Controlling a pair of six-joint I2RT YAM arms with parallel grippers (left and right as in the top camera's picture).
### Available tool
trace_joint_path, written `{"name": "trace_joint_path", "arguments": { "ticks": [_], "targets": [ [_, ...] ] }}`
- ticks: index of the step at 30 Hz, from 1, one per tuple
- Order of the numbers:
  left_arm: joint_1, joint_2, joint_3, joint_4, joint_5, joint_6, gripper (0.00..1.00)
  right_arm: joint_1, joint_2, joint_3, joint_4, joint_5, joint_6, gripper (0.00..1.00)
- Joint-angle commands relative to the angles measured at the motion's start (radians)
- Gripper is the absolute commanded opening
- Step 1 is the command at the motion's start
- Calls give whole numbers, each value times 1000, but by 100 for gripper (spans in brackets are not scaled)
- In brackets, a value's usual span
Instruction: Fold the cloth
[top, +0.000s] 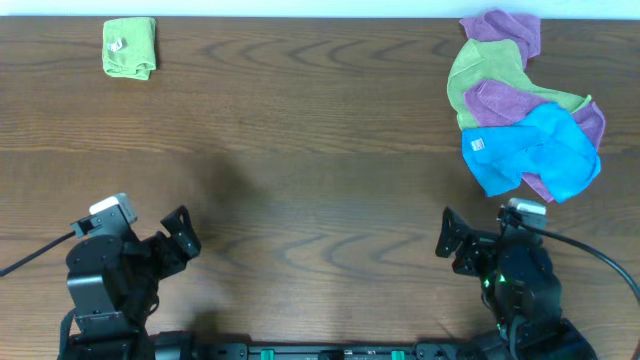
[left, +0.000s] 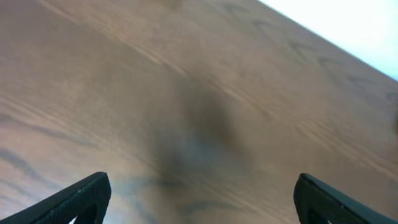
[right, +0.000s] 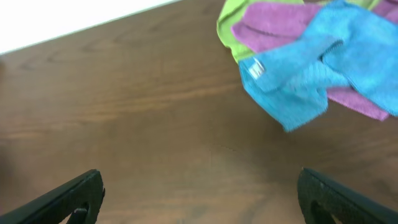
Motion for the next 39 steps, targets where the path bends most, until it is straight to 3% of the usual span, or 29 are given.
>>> {"name": "trace_joint_path", "arguments": {
  "ticks": [1,7,9,14,19,25,39],
  "targets": [
    [-5,-2,9,-32,5,-11,95,10,-6,6,-32,12,21,99],
    [-5,-2,9,-111,5,-11,95,10,-6,6,-111,12,21,99],
    [-5,-2,9,-117,-57,21,95,10,-6,6,-133,12,21,99],
    [-9,-28,-51,7,-169,106,95,10,-6,6,-181,12,21,99],
    [-10,-177,-232,211,-93,217,95,10,-6,6,-196,12,21,99],
    [-10,-285,-418,370,-10,249,95,10,-6,6,-196,12,21,99],
    [-10,-484,-619,398,27,256,95,10,-6,6,-196,11,21,99]
  ]
}}
